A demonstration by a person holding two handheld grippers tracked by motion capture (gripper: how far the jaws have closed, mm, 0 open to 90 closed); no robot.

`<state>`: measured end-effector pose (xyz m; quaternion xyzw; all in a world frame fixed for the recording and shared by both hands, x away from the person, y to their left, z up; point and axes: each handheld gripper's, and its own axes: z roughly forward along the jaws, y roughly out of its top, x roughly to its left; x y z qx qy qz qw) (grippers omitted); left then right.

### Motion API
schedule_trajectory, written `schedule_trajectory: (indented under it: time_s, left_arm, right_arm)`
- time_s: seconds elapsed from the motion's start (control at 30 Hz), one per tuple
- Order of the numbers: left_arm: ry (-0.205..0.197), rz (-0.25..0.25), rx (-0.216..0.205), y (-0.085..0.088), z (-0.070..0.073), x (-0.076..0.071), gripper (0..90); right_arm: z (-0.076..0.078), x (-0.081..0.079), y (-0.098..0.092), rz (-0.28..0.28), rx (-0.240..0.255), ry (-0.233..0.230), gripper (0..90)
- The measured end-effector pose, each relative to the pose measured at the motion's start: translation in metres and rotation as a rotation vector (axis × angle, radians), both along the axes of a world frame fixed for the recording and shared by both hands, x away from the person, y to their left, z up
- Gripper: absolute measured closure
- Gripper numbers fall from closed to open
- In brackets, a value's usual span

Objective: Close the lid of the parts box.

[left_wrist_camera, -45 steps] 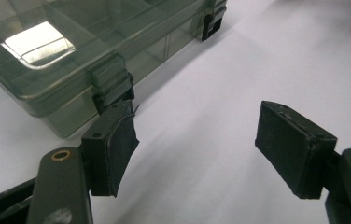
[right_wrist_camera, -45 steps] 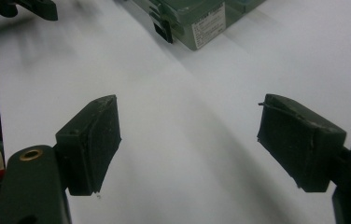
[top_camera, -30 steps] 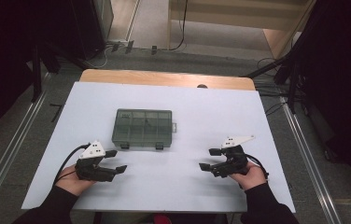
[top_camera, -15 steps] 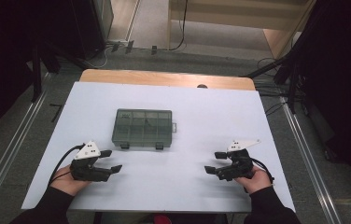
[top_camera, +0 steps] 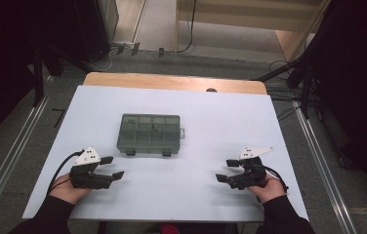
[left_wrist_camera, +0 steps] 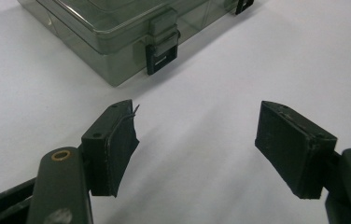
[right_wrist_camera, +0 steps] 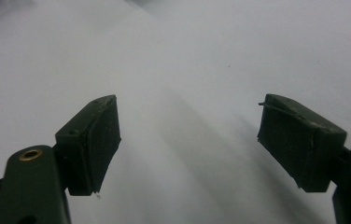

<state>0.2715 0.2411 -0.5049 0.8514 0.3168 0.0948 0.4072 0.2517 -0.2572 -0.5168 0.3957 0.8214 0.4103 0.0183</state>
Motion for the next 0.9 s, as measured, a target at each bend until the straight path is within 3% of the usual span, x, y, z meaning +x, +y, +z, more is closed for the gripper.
schedule_trajectory:
  time_s: [0.9]
  left_arm:
    - [0.006,-0.002,0.009,0.0003,-0.0017,0.0009,28.3]
  right_arm:
    - [-0.0034,0.0007,0.0033,0.014,-0.019,0.024,21.3]
